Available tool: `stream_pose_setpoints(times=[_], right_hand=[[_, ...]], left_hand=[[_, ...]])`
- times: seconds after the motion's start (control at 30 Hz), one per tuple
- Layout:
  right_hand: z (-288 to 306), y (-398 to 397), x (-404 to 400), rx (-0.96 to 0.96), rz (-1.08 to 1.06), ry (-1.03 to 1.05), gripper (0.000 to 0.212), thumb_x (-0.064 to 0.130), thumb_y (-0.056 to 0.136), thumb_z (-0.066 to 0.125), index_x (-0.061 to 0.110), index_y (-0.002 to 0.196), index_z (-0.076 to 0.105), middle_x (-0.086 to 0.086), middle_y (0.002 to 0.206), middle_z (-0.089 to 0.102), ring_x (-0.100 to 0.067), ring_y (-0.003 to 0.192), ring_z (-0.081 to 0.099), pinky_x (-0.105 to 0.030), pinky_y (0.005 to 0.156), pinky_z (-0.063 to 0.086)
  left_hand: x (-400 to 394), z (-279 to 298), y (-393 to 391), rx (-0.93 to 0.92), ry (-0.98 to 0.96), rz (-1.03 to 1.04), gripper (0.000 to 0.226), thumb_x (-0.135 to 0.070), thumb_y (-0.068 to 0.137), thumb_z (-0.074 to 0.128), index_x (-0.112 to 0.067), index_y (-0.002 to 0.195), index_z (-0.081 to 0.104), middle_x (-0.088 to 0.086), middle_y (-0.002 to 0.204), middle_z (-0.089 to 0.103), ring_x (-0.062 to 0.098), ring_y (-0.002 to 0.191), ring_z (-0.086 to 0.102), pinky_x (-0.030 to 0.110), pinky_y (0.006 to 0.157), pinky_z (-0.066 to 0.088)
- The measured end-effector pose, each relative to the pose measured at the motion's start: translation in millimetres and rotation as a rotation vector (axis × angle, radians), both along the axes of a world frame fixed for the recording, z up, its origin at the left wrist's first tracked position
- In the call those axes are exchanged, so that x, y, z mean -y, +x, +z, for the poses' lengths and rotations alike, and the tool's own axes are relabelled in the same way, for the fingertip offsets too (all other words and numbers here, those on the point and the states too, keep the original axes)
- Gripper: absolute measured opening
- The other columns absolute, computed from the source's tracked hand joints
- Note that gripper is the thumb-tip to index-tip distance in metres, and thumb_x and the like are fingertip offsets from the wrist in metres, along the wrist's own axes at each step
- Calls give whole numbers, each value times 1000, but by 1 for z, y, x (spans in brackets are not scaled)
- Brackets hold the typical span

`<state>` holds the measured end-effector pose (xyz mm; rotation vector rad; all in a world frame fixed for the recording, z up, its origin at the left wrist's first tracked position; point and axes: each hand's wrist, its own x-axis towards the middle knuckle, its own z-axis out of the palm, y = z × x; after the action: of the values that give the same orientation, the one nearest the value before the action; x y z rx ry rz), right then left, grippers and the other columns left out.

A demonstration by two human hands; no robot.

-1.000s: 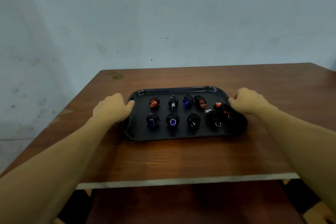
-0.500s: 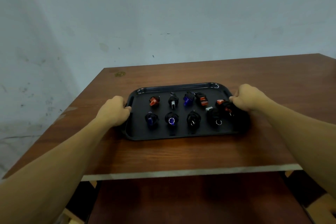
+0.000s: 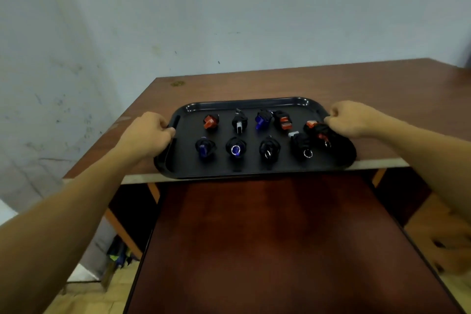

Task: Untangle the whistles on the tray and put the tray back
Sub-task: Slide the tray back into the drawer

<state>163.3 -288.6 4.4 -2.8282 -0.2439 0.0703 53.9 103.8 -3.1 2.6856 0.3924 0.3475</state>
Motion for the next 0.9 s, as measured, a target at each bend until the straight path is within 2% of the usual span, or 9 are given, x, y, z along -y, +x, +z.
stream_pose_setpoints(times=[0.13,0.23,0.3,0.37,0.47,0.53,0.6,0.73,0.9], right_hand=[[8,-45,7,-14,38,3,26,16,97,51,5,73,45,-15,72,47,-25,64,41,-32,56,30],[11,-82,16,-11,68,26,28,18,97,54,7,73,46,-15,71,45,-24,64,40,-34,59,29],[7,-99,27,-29,77,36,31,23,98,55,8,72,48,-14,70,46,-24,63,42,-34,60,32],[3,-117,36,-52,78,32,36,29,101,55,8,72,52,-14,69,53,-25,62,48,-35,61,38],[-1,-140,41,-85,80,34,38,34,101,55,4,79,60,-18,77,64,-31,68,59,-36,63,44],[-7,-153,44,-110,98,41,40,35,100,56,3,79,60,-16,73,64,-31,67,61,-38,64,47],[-16,-165,49,-134,108,49,40,35,100,56,6,74,58,-7,63,56,-23,57,53,-35,58,42],[-36,-178,63,-173,86,98,38,35,98,58,10,71,59,-1,59,52,-14,51,49,-32,57,43],[-47,-187,71,-204,80,163,38,35,97,59,5,76,62,-3,60,54,-18,52,50,-34,58,44]], left_hand=[[8,1,-46,28,-66,25,25,-19,94,61,5,87,67,32,90,66,33,73,60,46,69,53],[14,-1,-83,46,-127,39,25,-19,95,62,1,81,68,21,83,68,33,74,63,44,70,53],[20,-2,-106,46,-165,29,20,-20,96,62,-9,82,70,9,81,69,27,77,65,39,70,52],[28,-5,-130,52,-212,21,16,-20,96,62,-11,86,71,4,83,70,23,77,66,38,70,52],[33,-18,-155,25,-282,25,14,-18,96,62,-13,87,71,-2,78,70,18,73,66,31,62,50],[33,-27,-168,-3,-314,16,12,-19,97,62,-15,91,72,0,79,73,19,74,69,36,67,55],[34,-34,-176,-12,-325,2,12,-20,97,62,-14,96,72,0,82,74,18,77,70,39,71,57],[39,-40,-190,1,-276,-24,10,-21,97,61,-23,89,66,-8,77,71,7,65,67,16,55,44],[41,-56,-198,-21,-322,-53,10,-21,98,60,-22,94,69,-3,75,74,2,67,70,17,55,48]])
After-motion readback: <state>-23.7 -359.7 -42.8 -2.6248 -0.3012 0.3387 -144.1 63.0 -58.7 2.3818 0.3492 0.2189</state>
